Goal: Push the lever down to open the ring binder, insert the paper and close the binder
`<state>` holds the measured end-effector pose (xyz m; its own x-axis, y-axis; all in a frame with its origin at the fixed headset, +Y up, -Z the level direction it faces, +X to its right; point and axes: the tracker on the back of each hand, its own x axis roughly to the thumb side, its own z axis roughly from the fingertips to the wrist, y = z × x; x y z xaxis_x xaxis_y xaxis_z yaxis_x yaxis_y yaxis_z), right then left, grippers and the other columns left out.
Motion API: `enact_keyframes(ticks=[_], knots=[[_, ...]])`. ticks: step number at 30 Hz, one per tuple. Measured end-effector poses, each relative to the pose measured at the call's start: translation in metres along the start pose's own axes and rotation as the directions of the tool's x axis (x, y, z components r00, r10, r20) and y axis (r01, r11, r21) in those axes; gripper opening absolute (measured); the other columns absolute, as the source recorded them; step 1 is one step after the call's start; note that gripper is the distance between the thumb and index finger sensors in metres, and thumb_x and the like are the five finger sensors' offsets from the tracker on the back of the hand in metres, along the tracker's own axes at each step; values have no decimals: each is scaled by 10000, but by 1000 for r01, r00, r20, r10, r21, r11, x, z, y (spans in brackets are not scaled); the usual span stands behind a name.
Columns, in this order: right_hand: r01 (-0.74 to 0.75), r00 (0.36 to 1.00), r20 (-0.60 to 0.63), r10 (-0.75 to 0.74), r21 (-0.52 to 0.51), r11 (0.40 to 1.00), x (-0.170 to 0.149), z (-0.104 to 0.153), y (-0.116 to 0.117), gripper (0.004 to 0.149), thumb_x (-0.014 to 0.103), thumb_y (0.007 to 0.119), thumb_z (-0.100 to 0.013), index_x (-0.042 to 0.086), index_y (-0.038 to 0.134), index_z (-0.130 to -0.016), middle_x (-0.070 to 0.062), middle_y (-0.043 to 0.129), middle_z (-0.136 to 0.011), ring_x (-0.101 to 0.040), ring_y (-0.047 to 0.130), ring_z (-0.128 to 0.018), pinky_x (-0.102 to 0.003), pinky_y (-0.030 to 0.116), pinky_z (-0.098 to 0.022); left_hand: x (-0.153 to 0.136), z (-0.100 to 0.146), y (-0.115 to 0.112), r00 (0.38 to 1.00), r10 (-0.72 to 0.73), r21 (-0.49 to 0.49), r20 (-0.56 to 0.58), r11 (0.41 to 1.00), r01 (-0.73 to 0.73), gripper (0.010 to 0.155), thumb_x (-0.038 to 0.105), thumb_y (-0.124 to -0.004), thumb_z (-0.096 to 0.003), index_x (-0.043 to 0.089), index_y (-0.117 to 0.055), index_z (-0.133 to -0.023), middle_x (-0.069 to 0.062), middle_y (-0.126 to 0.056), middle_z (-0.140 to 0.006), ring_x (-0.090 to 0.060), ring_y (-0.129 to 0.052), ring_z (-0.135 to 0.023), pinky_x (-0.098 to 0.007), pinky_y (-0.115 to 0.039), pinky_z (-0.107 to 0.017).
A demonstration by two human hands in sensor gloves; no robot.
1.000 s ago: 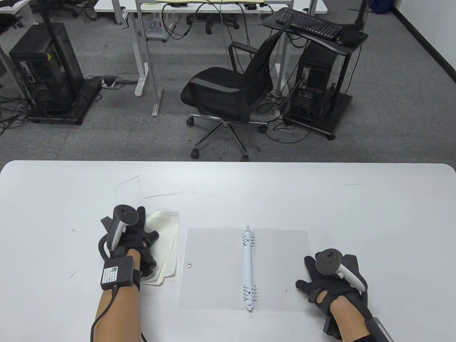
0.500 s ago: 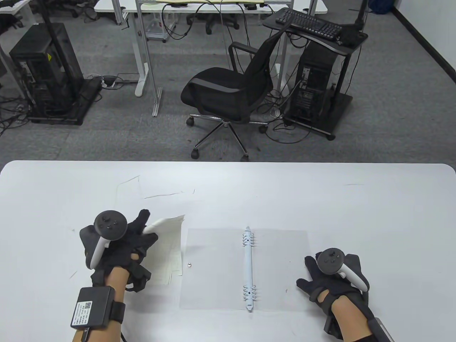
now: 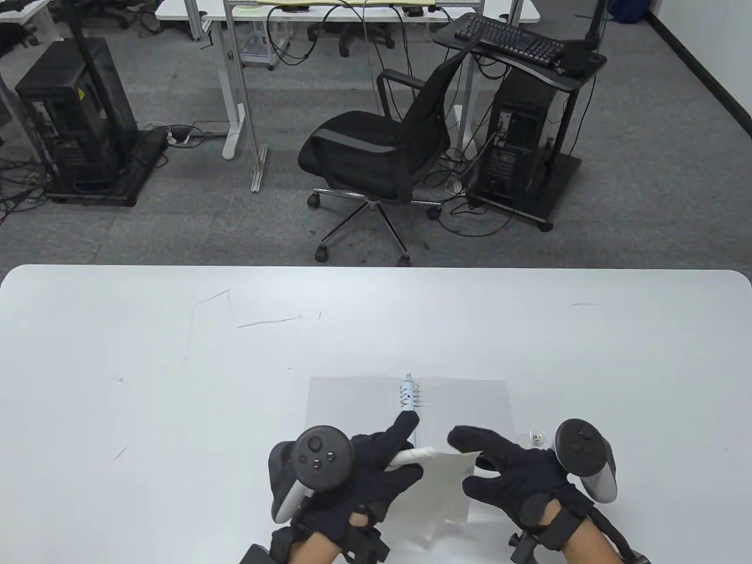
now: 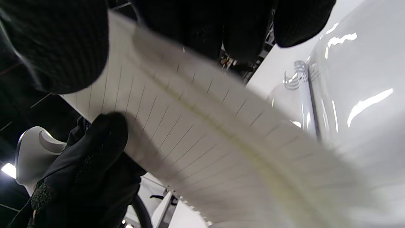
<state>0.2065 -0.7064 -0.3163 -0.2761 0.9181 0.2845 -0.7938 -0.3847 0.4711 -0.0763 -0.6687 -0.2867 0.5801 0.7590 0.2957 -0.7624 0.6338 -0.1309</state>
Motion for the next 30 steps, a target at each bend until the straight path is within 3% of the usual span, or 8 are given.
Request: enact_keyframes(ticks=[3,5,8,11,14,19,25,30], knots=[[38,998,-59,-33,93,995,-11,-3,9,486,413,885,-452,237,847,-904,-74,899,-962,-406,863,-845,-581,739,-595,-13,5,-18,996,89,15,-9,996,-89,696,469,-993,-389,405,-638,-984,182,-958,-811,-192,-960,-807,-554,-645,-725],[71,996,-67,-65,87,994,-16,-5,10,432,362,855,-469,254,870,-887,-70,941,-923,-394,908,-807,-568,770,-571,-23,8,-23,989,147,-5,4,989,-147,791,511,-965,-387,401,-512,-1027,152,-828,-989,-250,-855,-949,-581,-601,-739],[94,995,-52,-89,102,990,-24,-6,2,428,346,838,-467,276,867,-889,-64,953,-915,-387,918,-804,-561,777,-568,-41,7,-11,975,222,-17,6,975,-222,972,543,-957,-371,382,-278,-1047,82,-295,-1218,-372,-398,-1160,-657,-366,-773],[153,988,-36,-150,117,981,-31,-6,-5,426,348,833,-473,289,864,-893,-60,945,-927,-391,902,-824,-562,769,-579,-62,3,-4,946,317,-101,-66,941,-322,1152,598,-965,-311,312,-114,-1034,17,84,-1128,-418,-61,-1123,-670,-171,-741],[182,983,-33,-179,140,973,-35,-6,-3,428,349,833,-476,291,861,-899,-57,921,-956,-393,878,-856,-570,736,-610,-75,-5,-20,864,493,-268,-104,823,-501,1103,576,-982,-327,307,-203,-1059,21,-43,-1189,-426,-46,-1115,-672,-140,-723],[232,970,20,-244,244,942,-31,-7,8,448,367,817,-491,291,824,-932,-50,844,-1032,-399,797,-929,-574,629,-673,-67,-6,-48,737,669,-322,97,722,-613,510,512,-930,-413,460,-786,-900,185,-785,-1074,-277,-727,-1085,-644,-485,-766],[149,988,-84,-128,335,930,-56,-11,21,556,416,860,-475,256,739,-994,-76,703,-1121,-432,645,-1013,-618,513,-706,-86,-5,-68,770,634,-265,78,757,-597,516,537,-935,-392,461,-805,-885,155,-786,-1076,-294,-690,-1096,-655,-477,-761],[257,966,-92,-240,333,907,-55,-13,23,561,409,846,-493,240,716,-1011,-91,697,-1122,-440,658,-1004,-614,513,-708,-79,-2,-67,742,660,-247,120,744,-621,404,550,-884,-415,515,-863,-817,164,-829,-1046,-286,-726,-1078,-658,-497,-759]])
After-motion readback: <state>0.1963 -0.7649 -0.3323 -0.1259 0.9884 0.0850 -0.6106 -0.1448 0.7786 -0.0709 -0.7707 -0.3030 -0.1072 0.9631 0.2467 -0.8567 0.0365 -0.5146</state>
